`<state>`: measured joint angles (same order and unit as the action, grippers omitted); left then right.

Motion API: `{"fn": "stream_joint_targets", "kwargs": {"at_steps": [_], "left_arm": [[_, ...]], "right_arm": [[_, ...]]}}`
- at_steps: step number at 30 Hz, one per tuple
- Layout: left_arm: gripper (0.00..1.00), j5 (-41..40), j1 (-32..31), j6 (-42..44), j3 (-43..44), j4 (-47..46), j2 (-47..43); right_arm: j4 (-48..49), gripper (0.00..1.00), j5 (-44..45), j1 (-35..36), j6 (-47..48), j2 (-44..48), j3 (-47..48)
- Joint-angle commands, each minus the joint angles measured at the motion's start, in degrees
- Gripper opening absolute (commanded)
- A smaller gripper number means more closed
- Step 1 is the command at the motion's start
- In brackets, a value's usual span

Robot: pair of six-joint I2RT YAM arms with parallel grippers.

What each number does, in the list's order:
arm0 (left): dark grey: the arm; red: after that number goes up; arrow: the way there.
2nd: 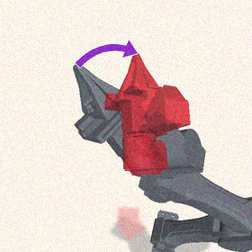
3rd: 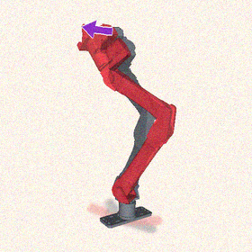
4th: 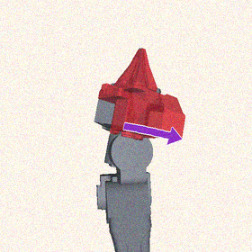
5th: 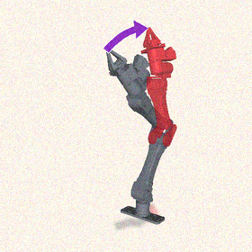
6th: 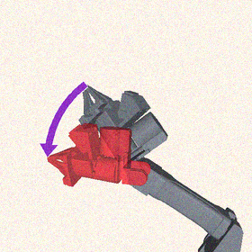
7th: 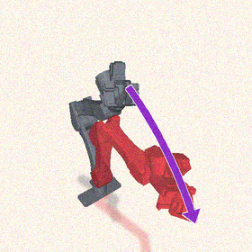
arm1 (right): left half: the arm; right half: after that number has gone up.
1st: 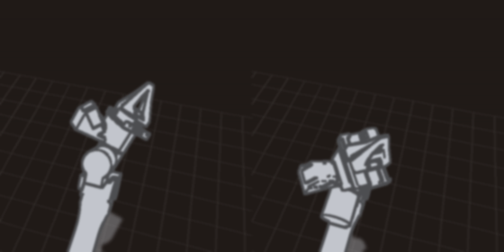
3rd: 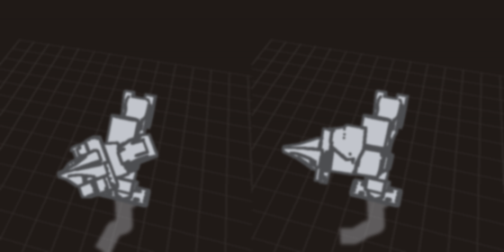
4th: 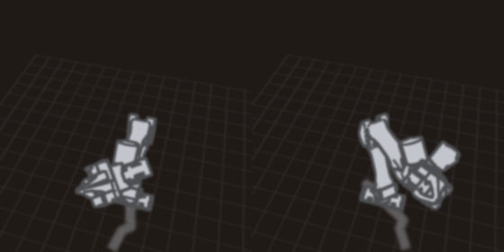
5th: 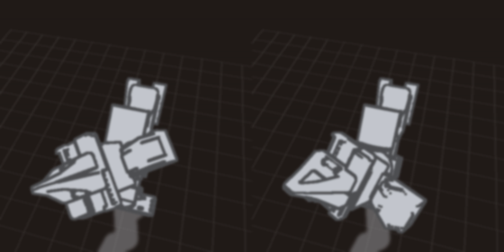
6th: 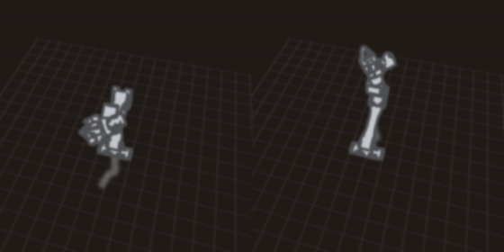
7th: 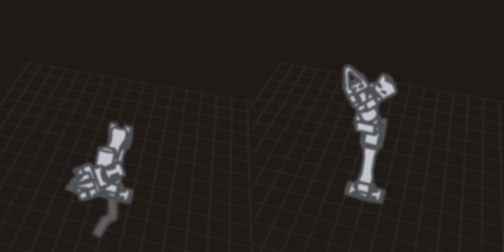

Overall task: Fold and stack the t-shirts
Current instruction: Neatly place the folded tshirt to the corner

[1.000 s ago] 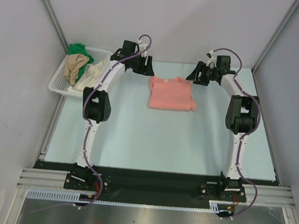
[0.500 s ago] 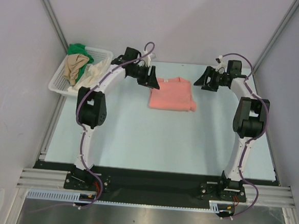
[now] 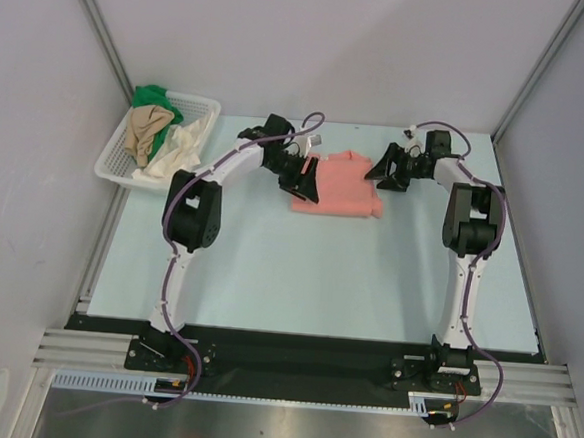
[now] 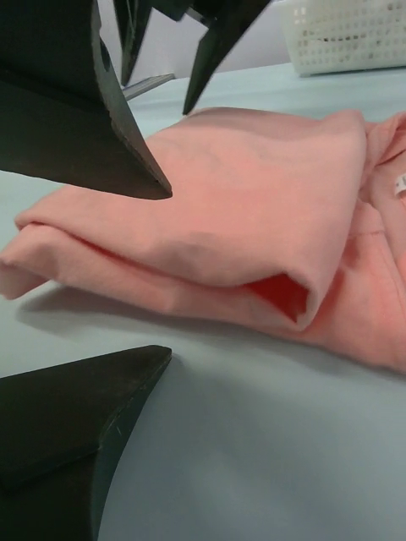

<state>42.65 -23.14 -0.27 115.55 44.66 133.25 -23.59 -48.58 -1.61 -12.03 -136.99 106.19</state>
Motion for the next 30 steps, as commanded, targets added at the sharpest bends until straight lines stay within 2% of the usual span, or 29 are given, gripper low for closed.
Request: {"fn": "stream_joint_targets", "kwargs": {"at_steps": [1, 11, 17, 20, 23, 24, 26, 27, 30], "left_arm": [[0.63, -1.87, 1.16, 2.65, 1.78, 0.86, 1.57], [0.62, -3.80, 1.16, 3.00, 4.51, 0.77, 5.87], [0.61, -5.21, 0.72, 3.17, 5.74, 0.69, 6.41], [0.62, -6.18, 0.64, 3.17, 6.18, 0.77, 6.06], [0.67, -8.55, 0.55, 3.79, 7.58, 1.22, 4.39], [0.68, -9.68, 0.55, 4.05, 8.28, 1.30, 3.69], [0.71, -13.46, 0.55, 4.93, 9.25, 1.21, 1.14], [0.71, -14.95, 0.55, 5.37, 9.43, 1.30, 0.35], [0.71, -20.06, 0.81, 7.13, 9.17, 1.39, -3.86]], "right_arm": [[-0.66, 0.76, -1.70, 1.43, -0.53, -2.05, 2.01], [-0.05, 0.74, 0.06, 4.77, -2.91, -4.60, 0.51], [-1.10, 0.65, 0.76, 5.91, -1.86, -5.31, 1.38], [-1.98, 0.57, 1.29, 6.88, -0.28, -5.31, 2.18], [-2.68, 0.45, 1.03, 7.41, 1.13, -5.31, 2.88], [-2.95, 0.34, 0.94, 7.49, 2.00, -5.31, 3.14], [-3.82, 0.19, 1.55, 7.58, 2.98, -4.96, 3.49], [-4.35, 0.07, 1.99, 7.50, 4.11, -4.26, 3.58], [-6.55, 0.00, 4.63, 6.62, 6.14, -1.89, 4.20]]}}
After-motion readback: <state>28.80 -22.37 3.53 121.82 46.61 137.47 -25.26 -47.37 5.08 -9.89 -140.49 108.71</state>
